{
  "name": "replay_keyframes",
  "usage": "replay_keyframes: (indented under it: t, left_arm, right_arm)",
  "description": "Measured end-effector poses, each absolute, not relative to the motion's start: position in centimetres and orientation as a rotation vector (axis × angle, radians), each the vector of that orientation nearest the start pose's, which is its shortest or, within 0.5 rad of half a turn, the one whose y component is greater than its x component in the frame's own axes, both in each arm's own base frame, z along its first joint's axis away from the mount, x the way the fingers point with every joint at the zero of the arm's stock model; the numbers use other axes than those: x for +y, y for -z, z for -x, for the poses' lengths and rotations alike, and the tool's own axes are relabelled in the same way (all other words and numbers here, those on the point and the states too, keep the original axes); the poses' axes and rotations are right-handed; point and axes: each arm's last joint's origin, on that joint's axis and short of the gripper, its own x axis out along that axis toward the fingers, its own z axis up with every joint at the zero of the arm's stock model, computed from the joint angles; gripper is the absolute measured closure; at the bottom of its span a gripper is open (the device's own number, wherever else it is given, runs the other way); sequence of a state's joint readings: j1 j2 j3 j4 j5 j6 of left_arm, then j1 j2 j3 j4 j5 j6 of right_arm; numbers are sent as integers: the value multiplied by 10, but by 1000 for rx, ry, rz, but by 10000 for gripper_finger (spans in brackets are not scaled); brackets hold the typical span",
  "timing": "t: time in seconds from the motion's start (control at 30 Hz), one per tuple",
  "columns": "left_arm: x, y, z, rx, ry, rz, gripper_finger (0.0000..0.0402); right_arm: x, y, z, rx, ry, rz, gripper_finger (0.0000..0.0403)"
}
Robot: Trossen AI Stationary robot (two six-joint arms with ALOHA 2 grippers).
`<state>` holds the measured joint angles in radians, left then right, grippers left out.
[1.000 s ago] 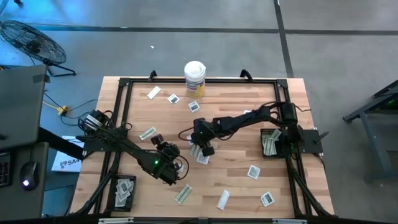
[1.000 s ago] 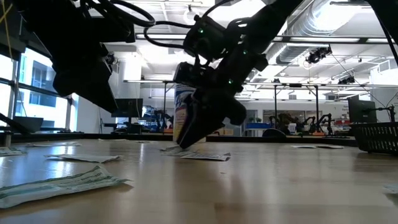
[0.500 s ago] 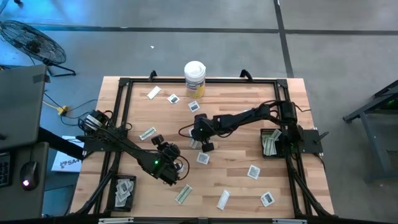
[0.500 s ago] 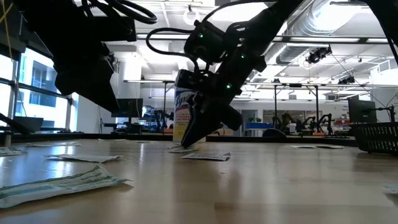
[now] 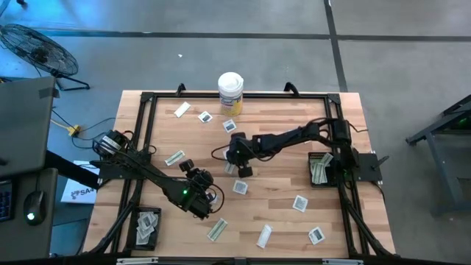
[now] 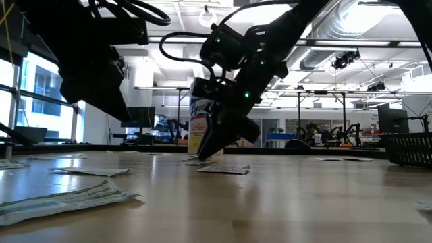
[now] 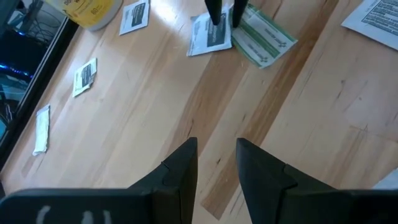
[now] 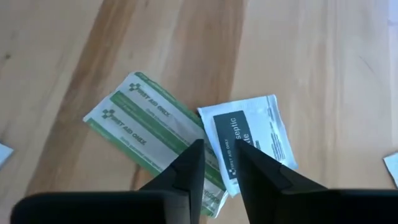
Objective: Pick & Place First Aid Supplies
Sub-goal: Put the white towelette sachet into the left black bin
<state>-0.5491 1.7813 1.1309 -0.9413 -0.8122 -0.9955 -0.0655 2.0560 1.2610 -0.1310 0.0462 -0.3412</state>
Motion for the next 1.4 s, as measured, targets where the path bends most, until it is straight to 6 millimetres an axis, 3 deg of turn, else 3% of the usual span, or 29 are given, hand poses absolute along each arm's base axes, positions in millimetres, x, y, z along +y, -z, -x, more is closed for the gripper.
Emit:
replay_keyframes:
  t: [0.4,0.63,1.03,1.4]
  left_arm:
    - [-141,-173,-271,943,-735,-136,296]
    - [-141,-173,-271,939,-735,-134,296]
    - [-141,-173,-271,934,-735,-134,296]
    - [-142,-173,-273,925,-726,-134,296]
  right_arm:
    - [-35,-127,-414,928,-62,254,331]
    - [-42,-137,-419,913,-54,214,331]
    - [-56,-126,-413,964,-135,160,331]
    - [-61,-121,-416,974,-46,202,350]
